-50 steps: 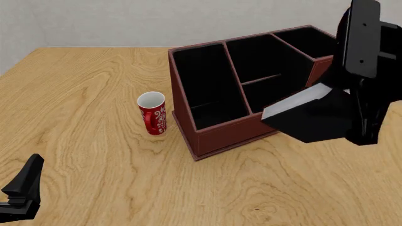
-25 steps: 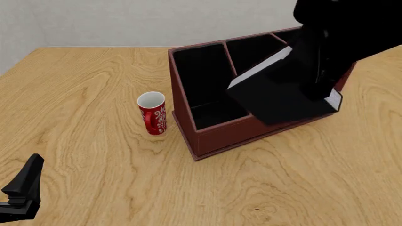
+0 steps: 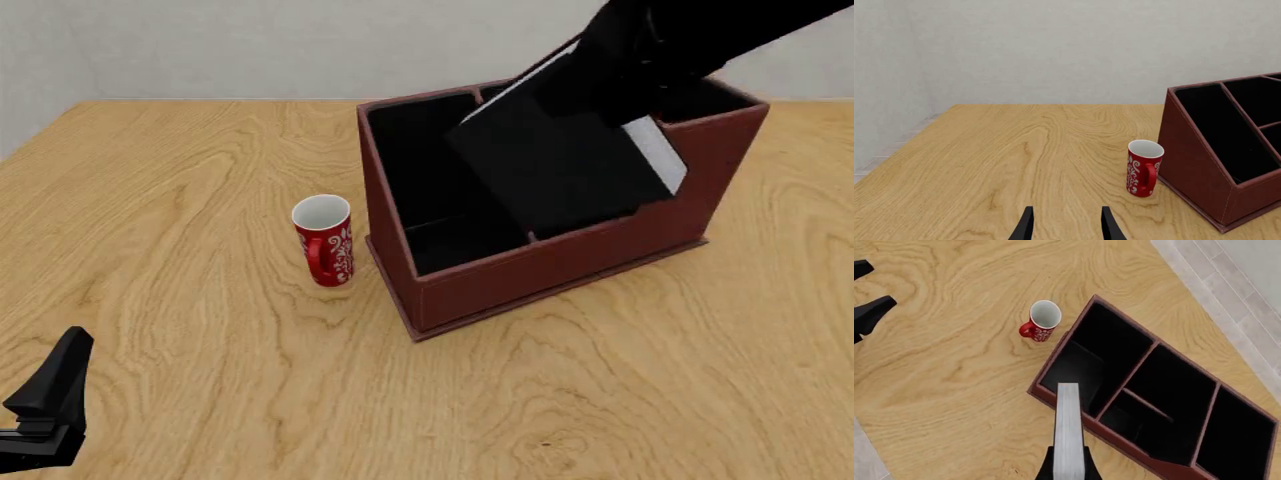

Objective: Pick up the book and place it in the left compartment of the caddy.

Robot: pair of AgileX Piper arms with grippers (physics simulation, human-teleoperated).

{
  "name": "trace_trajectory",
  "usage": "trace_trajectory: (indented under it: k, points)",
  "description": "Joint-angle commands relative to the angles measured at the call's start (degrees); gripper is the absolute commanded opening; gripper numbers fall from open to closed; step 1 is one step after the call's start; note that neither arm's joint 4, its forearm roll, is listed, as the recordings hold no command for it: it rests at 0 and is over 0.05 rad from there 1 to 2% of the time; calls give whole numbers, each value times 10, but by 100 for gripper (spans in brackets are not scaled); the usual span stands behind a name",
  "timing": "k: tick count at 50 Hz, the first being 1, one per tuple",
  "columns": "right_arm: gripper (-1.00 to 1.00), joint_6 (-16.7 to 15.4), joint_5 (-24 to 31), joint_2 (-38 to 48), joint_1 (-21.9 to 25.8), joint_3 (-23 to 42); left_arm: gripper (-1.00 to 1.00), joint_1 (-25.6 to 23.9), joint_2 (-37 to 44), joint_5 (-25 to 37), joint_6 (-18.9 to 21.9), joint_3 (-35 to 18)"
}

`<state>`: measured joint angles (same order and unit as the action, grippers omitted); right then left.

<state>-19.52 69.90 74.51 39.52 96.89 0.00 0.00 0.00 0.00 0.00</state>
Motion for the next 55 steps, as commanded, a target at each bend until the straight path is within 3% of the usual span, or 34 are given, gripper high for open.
trace_trajectory:
  k: [1, 2, 3, 4, 6, 7, 10, 17, 18, 19, 21, 22, 26, 55]
  points:
    - [-100, 26, 0, 34, -26, 62, 100, 0, 0, 0, 0, 0]
    - [-100, 27, 0, 37, -29, 65, 100, 0, 0, 0, 0, 0]
    - [-100, 52, 0, 42, -12, 75, 100, 0, 0, 0, 0, 0]
    - [-100, 39, 0, 44, -35, 75, 100, 0, 0, 0, 0, 0]
    - [-100, 56, 0, 52, -46, 99, 100, 0, 0, 0, 0, 0]
    - [-100, 49, 0, 53, -39, 94, 100, 0, 0, 0, 0, 0]
    - [-100, 73, 0, 56, -8, 98, 100, 0, 0, 0, 0, 0]
    - [-100, 71, 0, 64, -18, 105, 100, 0, 0, 0, 0, 0]
    - [-100, 58, 0, 67, -32, 108, 100, 0, 0, 0, 0, 0]
    - [-100, 75, 0, 69, -16, 107, 100, 0, 0, 0, 0, 0]
    - [-100, 61, 0, 72, -32, 109, 100, 0, 0, 0, 0, 0]
    - [-100, 73, 0, 74, -22, 108, 100, 0, 0, 0, 0, 0]
    - [-100, 59, 0, 79, -37, 111, 100, 0, 0, 0, 0, 0]
    - [-100, 76, 0, 137, -32, 130, 100, 0, 0, 0, 0, 0]
